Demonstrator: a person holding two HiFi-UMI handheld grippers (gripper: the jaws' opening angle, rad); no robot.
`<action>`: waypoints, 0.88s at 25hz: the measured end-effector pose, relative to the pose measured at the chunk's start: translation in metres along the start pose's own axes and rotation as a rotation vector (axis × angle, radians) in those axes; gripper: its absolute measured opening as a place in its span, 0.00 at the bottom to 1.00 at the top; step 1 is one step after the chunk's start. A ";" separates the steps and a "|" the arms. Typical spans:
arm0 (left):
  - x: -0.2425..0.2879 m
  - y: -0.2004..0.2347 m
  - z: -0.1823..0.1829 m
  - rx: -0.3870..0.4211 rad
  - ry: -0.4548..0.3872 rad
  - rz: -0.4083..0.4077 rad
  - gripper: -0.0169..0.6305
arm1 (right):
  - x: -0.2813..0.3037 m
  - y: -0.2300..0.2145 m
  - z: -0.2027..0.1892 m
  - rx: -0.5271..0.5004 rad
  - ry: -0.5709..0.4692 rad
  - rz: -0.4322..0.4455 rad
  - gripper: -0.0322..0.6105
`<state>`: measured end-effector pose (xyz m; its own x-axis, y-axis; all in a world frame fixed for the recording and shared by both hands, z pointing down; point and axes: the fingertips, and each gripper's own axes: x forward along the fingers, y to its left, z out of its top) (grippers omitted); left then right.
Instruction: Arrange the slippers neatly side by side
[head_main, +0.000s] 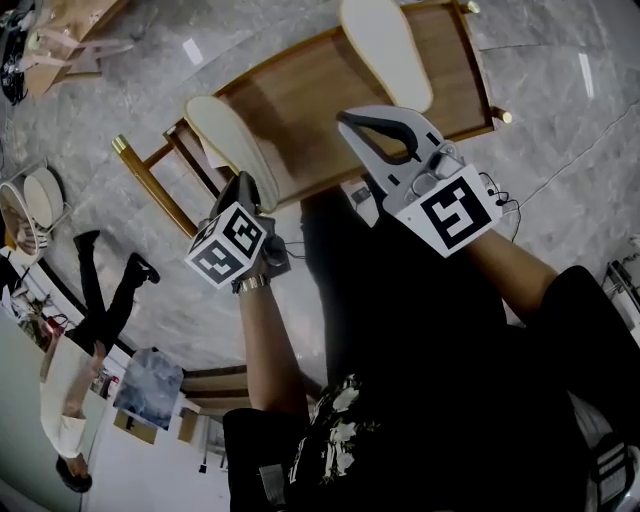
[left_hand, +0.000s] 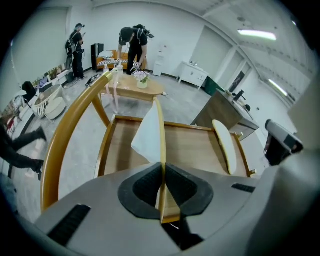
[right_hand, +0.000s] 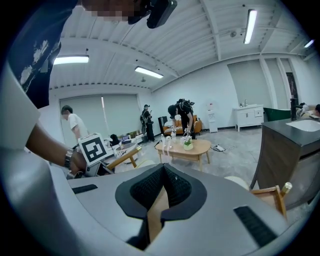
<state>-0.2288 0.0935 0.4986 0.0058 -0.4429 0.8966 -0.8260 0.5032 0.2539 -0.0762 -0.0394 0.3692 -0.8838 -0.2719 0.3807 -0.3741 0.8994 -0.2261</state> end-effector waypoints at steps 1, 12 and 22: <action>0.002 -0.002 -0.002 0.007 0.001 0.010 0.07 | -0.001 0.000 -0.002 0.002 0.003 0.000 0.05; 0.027 -0.025 -0.019 -0.016 -0.051 0.087 0.07 | -0.010 -0.010 0.000 -0.001 0.003 -0.043 0.05; 0.036 -0.049 -0.023 0.026 -0.051 0.039 0.10 | -0.013 -0.020 -0.001 -0.004 0.006 -0.066 0.05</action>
<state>-0.1748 0.0702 0.5268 -0.0552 -0.4611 0.8856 -0.8392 0.5020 0.2091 -0.0573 -0.0538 0.3696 -0.8555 -0.3289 0.3998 -0.4307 0.8807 -0.1970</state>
